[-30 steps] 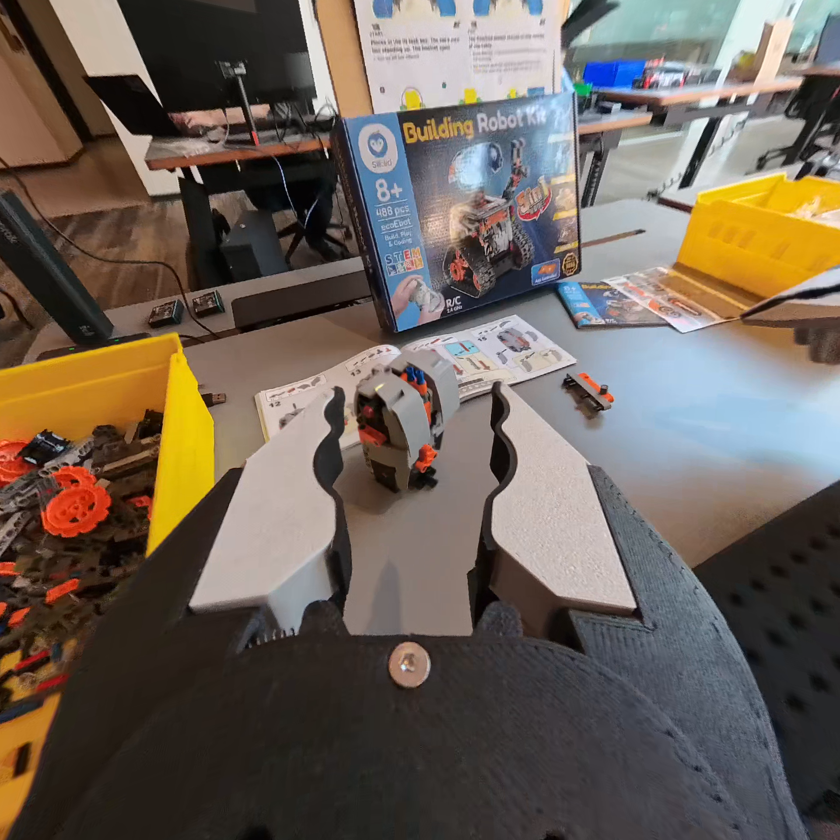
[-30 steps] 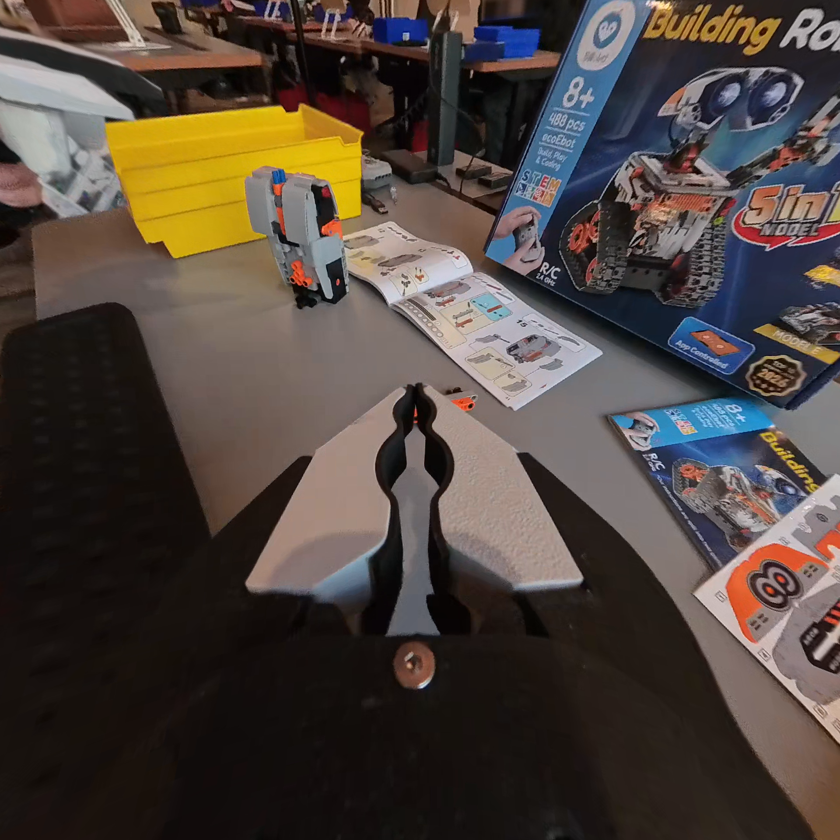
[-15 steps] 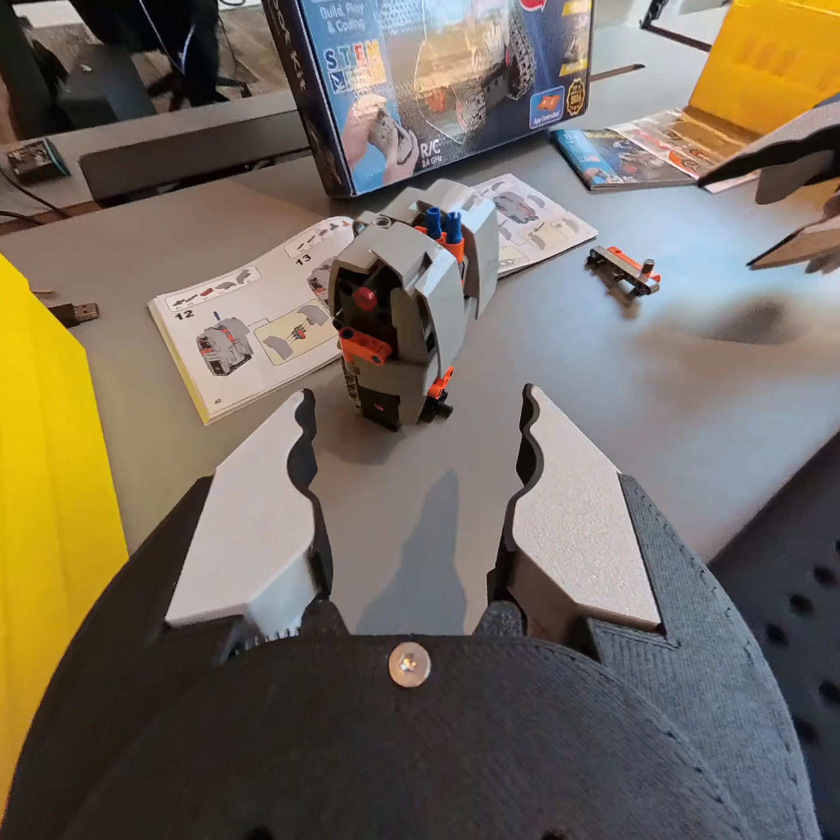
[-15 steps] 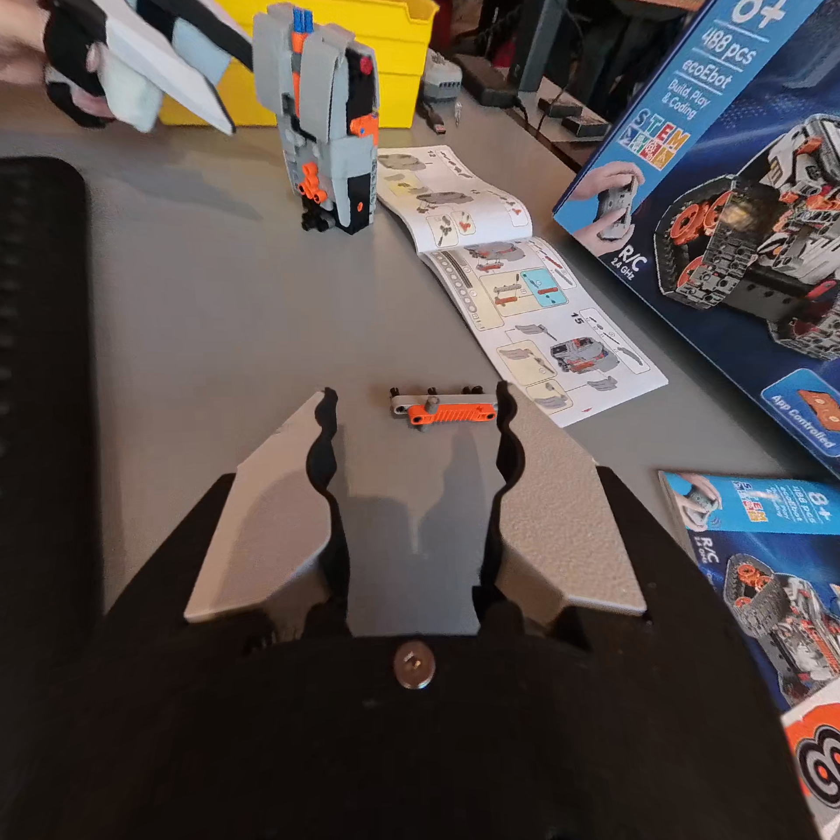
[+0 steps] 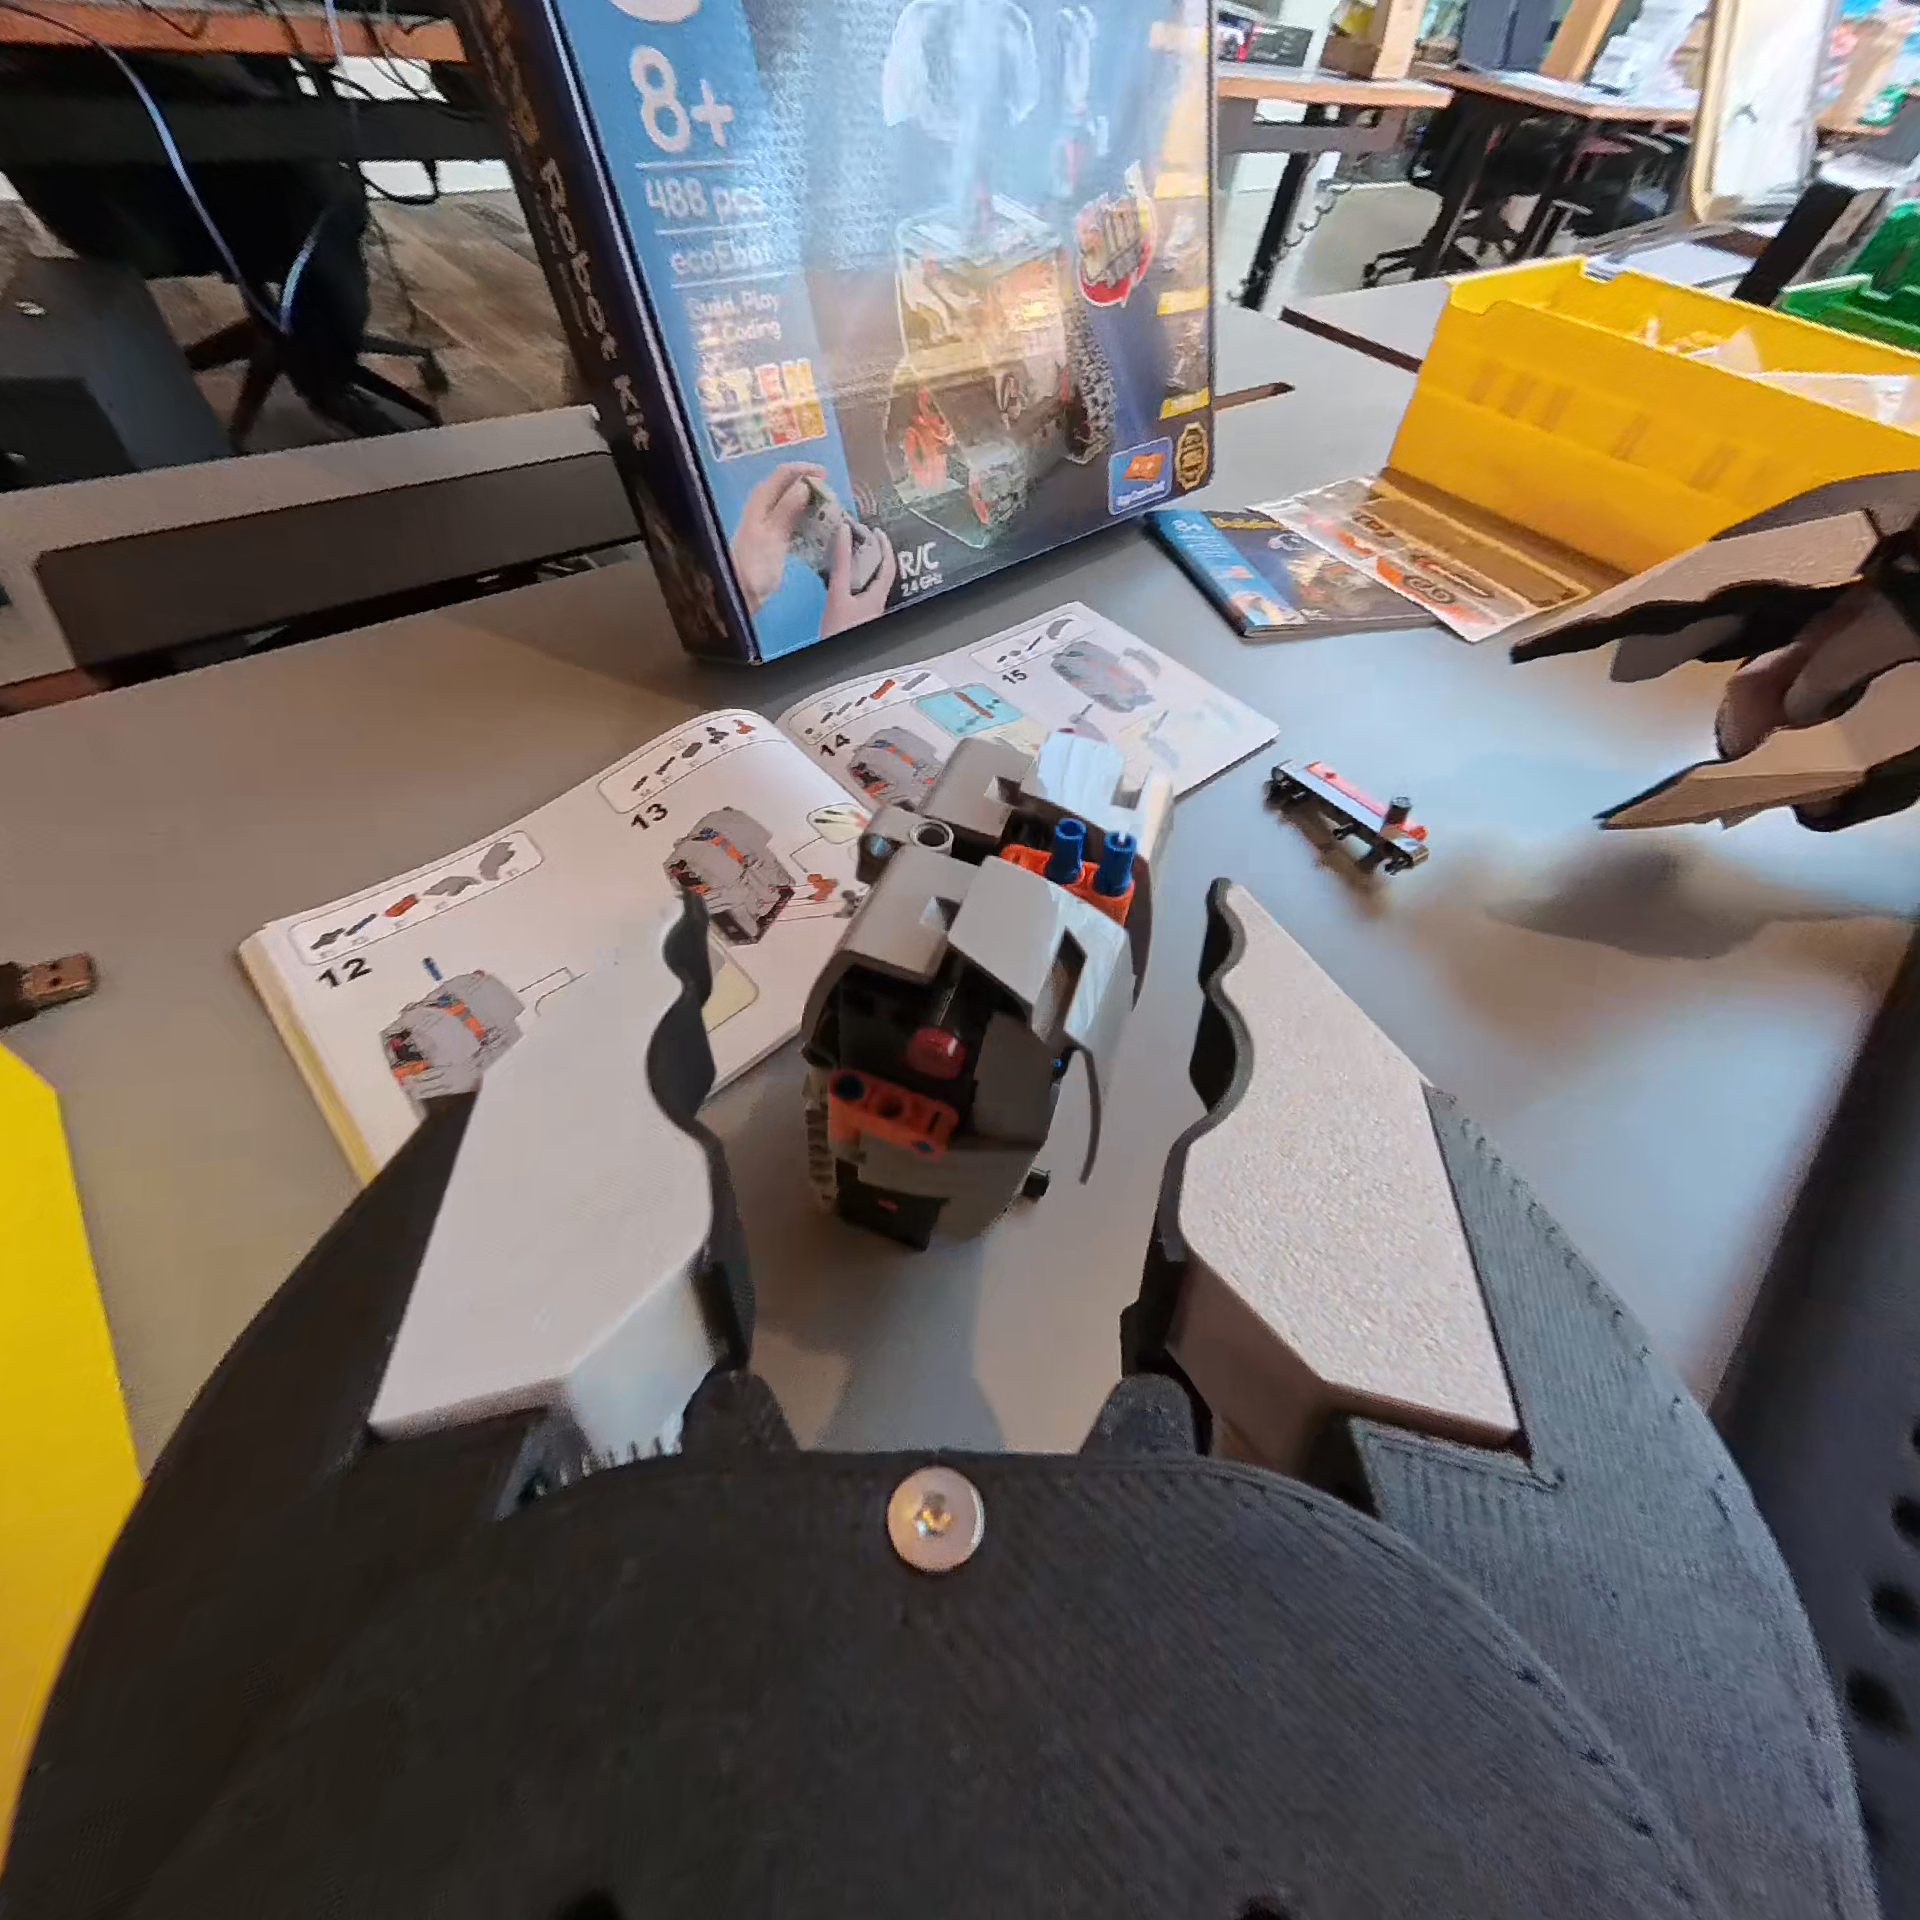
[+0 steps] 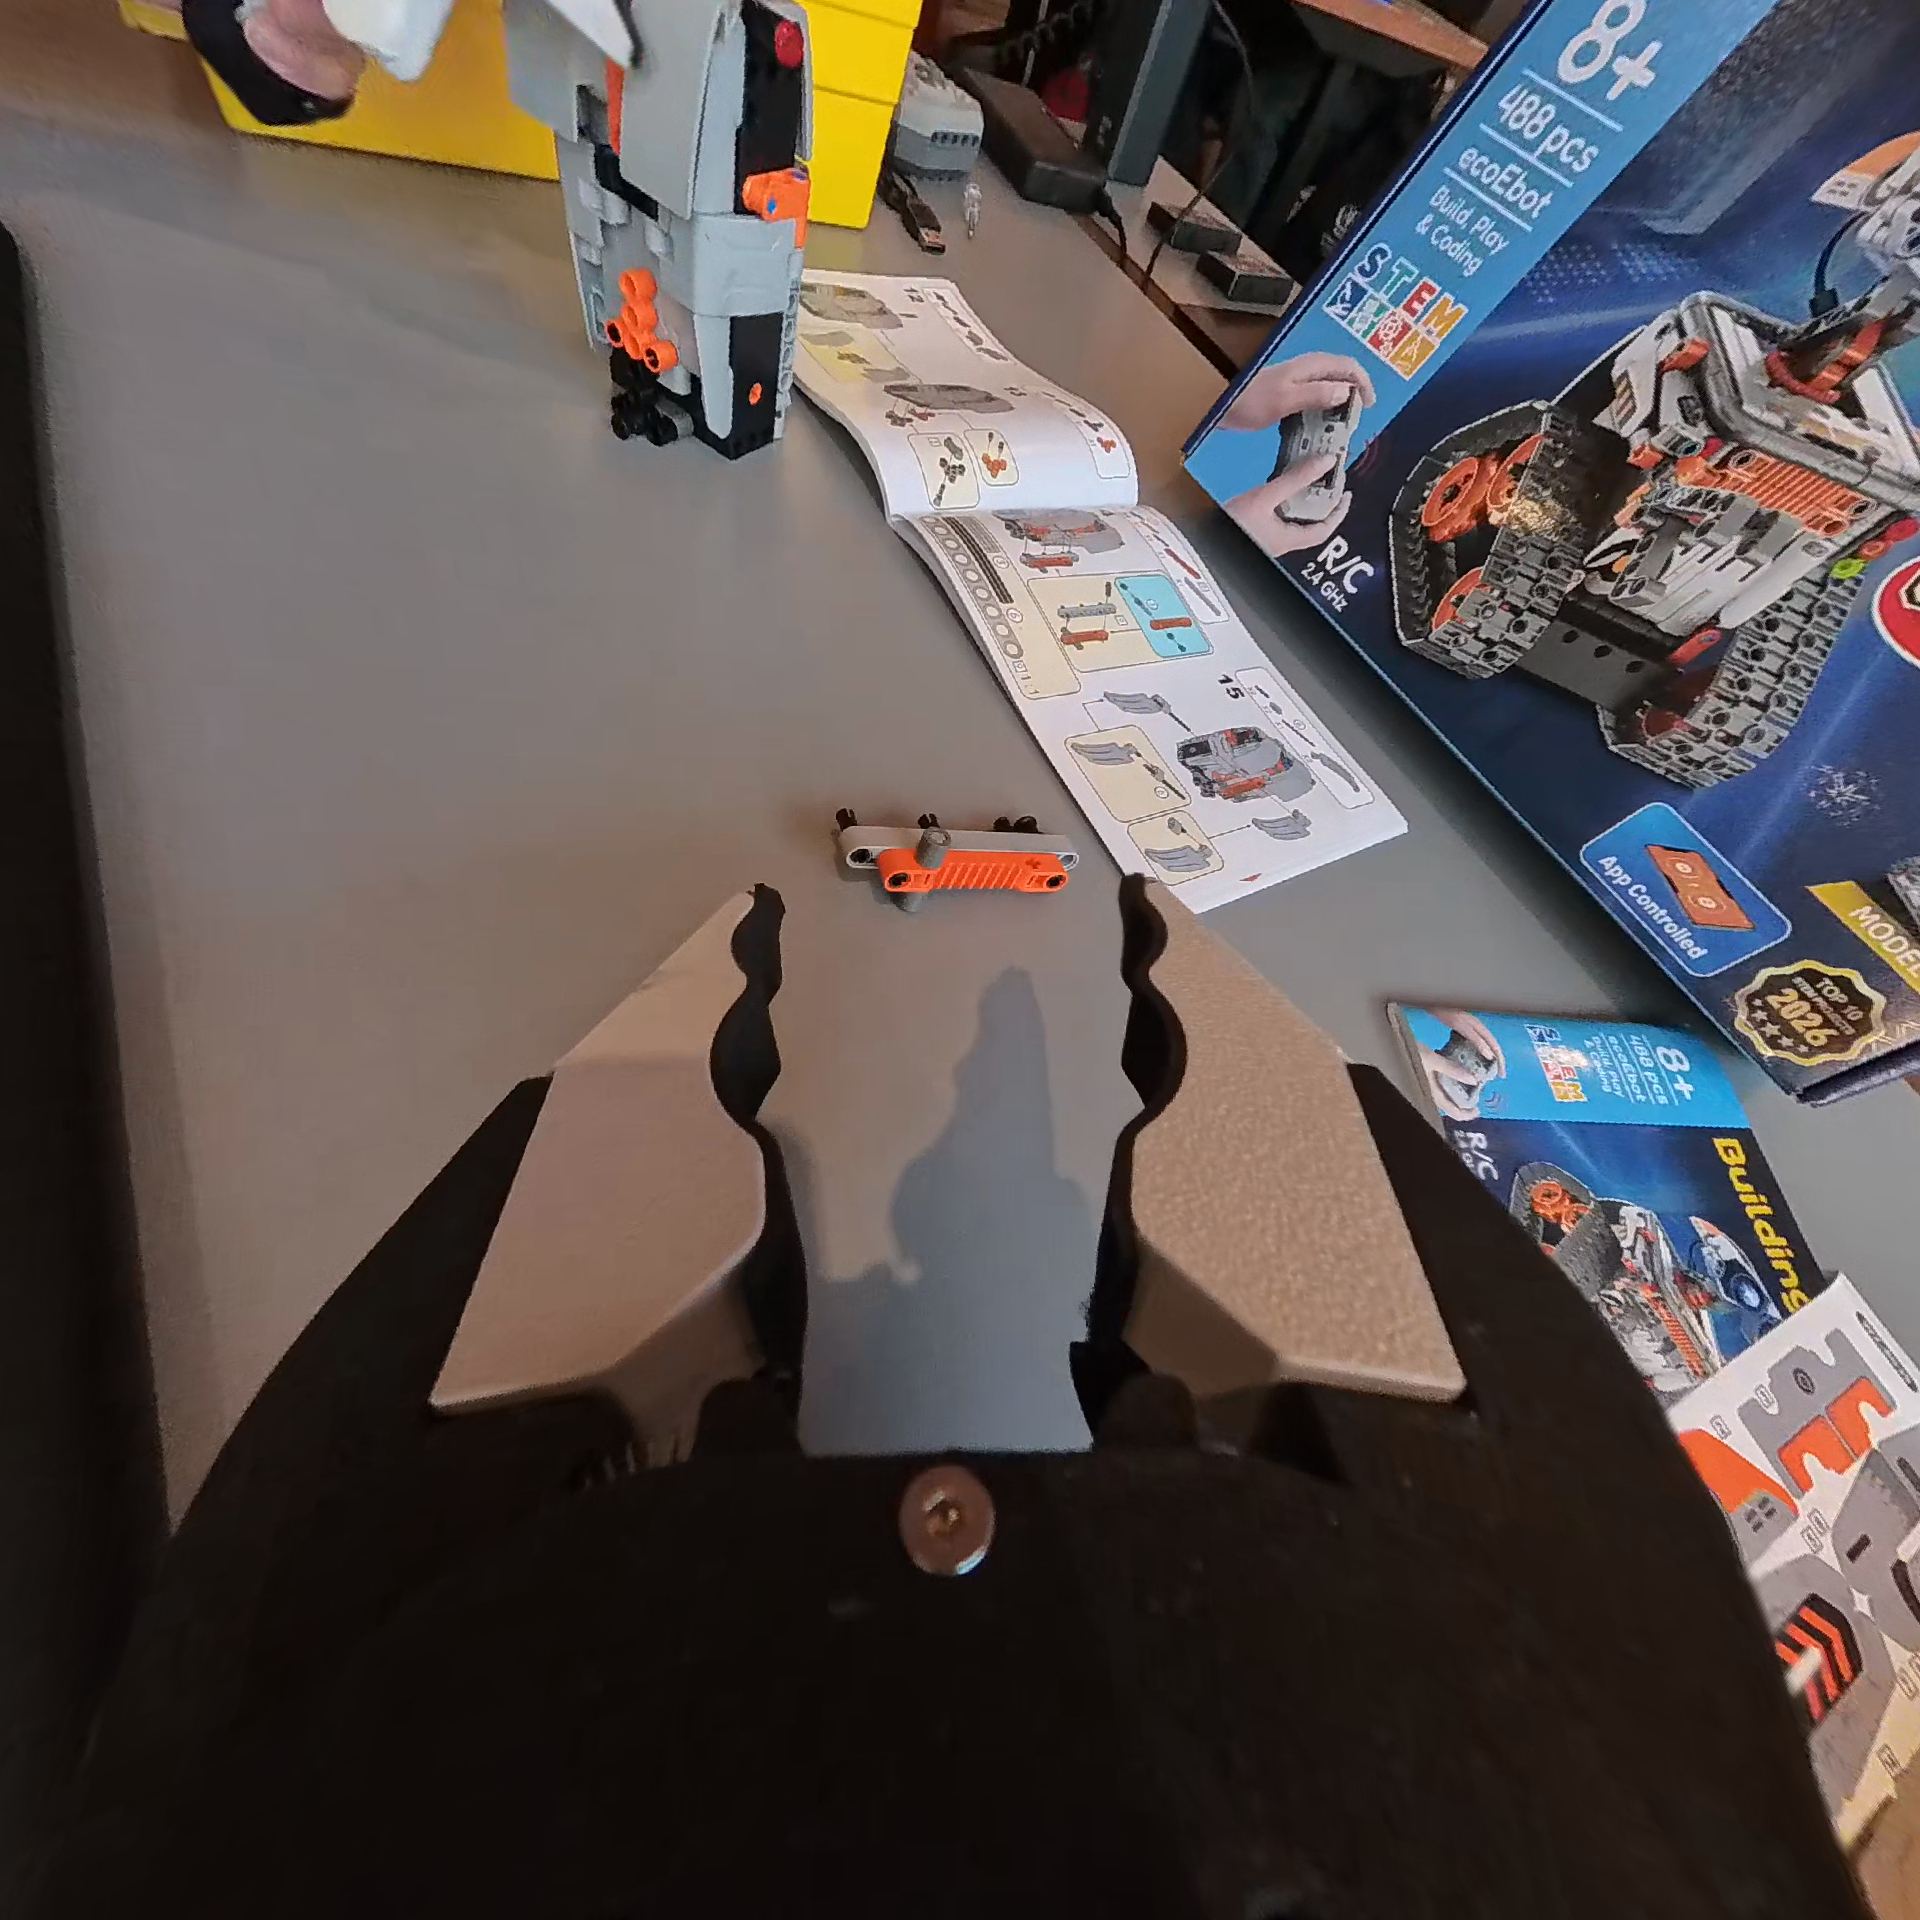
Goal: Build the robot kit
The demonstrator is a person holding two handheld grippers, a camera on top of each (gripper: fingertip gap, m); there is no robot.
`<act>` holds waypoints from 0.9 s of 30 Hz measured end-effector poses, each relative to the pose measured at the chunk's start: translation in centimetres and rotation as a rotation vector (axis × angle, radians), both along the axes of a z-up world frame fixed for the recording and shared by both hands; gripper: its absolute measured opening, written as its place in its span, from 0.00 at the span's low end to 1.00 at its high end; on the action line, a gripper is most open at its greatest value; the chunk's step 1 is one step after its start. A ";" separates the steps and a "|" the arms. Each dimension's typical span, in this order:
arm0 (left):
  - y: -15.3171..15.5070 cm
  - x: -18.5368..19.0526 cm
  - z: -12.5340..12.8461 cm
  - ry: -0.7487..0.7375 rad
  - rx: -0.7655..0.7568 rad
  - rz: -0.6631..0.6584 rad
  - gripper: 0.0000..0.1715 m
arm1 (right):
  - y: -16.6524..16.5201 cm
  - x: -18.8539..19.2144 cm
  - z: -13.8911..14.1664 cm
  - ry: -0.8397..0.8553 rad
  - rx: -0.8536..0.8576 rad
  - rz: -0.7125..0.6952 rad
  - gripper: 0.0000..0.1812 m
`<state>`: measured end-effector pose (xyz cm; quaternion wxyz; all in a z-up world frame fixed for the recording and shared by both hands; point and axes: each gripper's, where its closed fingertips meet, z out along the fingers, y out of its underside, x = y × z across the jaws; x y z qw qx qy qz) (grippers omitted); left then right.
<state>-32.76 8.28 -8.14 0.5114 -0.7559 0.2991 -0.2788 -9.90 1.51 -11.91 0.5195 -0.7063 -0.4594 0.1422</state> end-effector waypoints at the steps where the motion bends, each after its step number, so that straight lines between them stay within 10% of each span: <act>1: 0.0 0.2 0.0 0.001 -0.005 -0.017 0.52 | -0.1 0.1 0.0 -0.004 0.005 0.000 0.36; 27: -3.0 1.4 -0.8 -0.044 -0.130 0.073 0.37 | 3.4 -2.1 -5.1 -0.113 -0.275 0.111 0.41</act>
